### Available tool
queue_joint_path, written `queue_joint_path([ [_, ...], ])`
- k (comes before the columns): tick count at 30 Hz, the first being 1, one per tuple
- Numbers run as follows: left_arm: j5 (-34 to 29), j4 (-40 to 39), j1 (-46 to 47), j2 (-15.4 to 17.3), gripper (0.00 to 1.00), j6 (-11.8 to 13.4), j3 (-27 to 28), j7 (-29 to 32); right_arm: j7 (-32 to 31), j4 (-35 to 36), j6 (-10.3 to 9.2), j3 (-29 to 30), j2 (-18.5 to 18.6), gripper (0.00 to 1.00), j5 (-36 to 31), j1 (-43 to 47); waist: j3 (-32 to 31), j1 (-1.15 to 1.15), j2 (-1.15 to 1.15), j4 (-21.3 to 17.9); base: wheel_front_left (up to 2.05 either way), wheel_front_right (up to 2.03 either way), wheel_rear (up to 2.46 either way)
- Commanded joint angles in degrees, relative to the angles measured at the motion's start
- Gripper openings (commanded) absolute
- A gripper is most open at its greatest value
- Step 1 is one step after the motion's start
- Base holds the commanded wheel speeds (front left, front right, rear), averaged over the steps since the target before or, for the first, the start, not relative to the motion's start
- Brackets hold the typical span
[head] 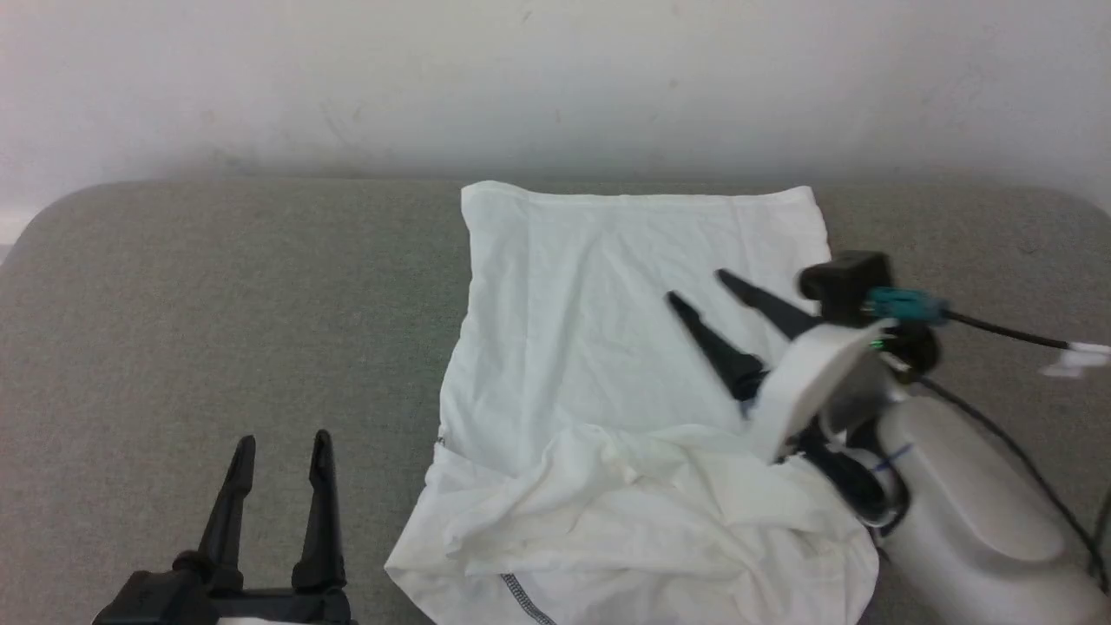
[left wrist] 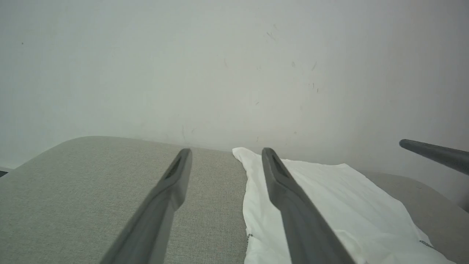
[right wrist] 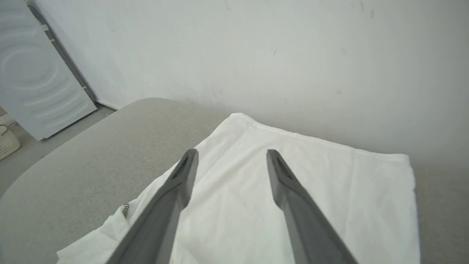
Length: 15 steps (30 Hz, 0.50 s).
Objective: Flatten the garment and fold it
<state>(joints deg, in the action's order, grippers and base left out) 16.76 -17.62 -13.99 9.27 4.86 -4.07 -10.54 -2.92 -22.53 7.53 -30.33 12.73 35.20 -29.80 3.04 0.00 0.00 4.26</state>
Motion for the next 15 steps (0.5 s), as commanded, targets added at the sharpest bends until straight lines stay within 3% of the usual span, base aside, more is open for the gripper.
queue_joint_path([
  [1, 0.16, -0.29, -0.56, 0.28, 1.00, 0.49, 0.16, -0.10, 0.59, 1.08, -0.04, 2.10, 0.40, 1.00, -1.25, 2.30, -0.46, 0.00, 0.00, -1.24, 0.00, 0.00, 0.00],
  [5, 0.24, -0.64, -1.07, 0.47, 1.00, 0.59, 0.34, -0.47, 1.92, 9.65, -0.04, 17.36, 0.78, 1.00, -9.58, 11.55, -0.54, 0.00, 0.00, -2.68, 0.00, 0.00, 0.00],
  [9, 0.16, -0.65, -1.52, 0.57, 1.00, 0.53, 0.45, -1.36, 2.21, 20.83, -0.04, 30.13, -4.01, 1.00, -19.33, 22.20, -0.50, 0.00, 0.00, -3.98, 0.00, 0.00, 0.00],
  [15, -0.13, 0.52, -2.72, 0.22, 1.00, 0.64, 0.38, -2.66, 4.18, 32.29, -0.04, 39.13, -9.52, 1.00, -28.13, 35.02, -0.87, 0.00, 0.00, -5.42, 0.00, 0.00, 0.00],
])
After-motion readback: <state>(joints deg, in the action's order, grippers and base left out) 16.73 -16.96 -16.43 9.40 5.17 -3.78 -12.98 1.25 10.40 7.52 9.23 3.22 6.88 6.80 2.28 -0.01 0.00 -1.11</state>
